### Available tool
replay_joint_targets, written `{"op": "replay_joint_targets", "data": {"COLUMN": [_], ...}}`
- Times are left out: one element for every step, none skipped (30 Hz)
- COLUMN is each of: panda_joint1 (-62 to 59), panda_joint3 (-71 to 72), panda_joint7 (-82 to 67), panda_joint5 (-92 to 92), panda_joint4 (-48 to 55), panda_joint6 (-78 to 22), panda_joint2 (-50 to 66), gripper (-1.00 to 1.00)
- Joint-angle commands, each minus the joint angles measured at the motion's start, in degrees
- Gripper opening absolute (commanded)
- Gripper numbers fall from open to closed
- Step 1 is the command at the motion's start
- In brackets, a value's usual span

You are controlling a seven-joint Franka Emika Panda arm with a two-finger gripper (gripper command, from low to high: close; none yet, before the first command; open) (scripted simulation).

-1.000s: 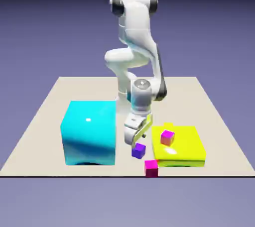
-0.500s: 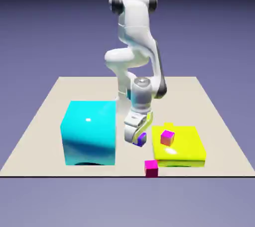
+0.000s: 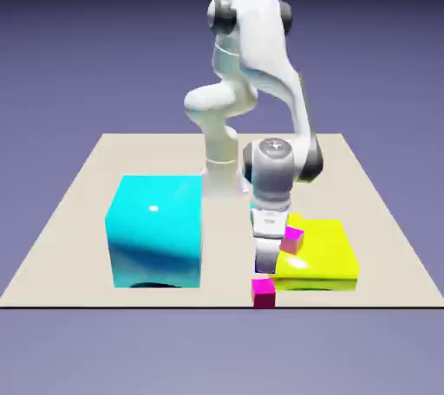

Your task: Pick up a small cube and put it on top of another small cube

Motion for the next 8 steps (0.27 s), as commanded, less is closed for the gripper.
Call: {"op": "replay_joint_targets", "data": {"panda_joint1": [-0.33,-0.33,-0.33,0.52,1.36,2.21,3.06,3.39], "panda_joint3": [0.41,0.41,0.41,-0.64,-1.69,-2.75,-3.80,-4.20], "panda_joint7": [-0.34,-0.34,-0.34,0.54,1.42,2.30,3.19,3.53], "panda_joint5": [0.49,0.49,0.49,-0.79,-2.06,-3.34,-4.62,-5.11], "panda_joint4": [0.05,0.05,0.05,-0.08,-0.22,-0.35,-0.48,-0.54], "panda_joint6": [0.78,0.78,0.78,-1.07,-2.92,-4.77,-6.62,-7.33], "panda_joint2": [0.81,0.81,0.81,-1.27,-3.34,-5.42,-7.49,-8.29], "gripper": [-1.00,1.00,1.00,1.00,1.00,1.00,1.00,1.00]}}
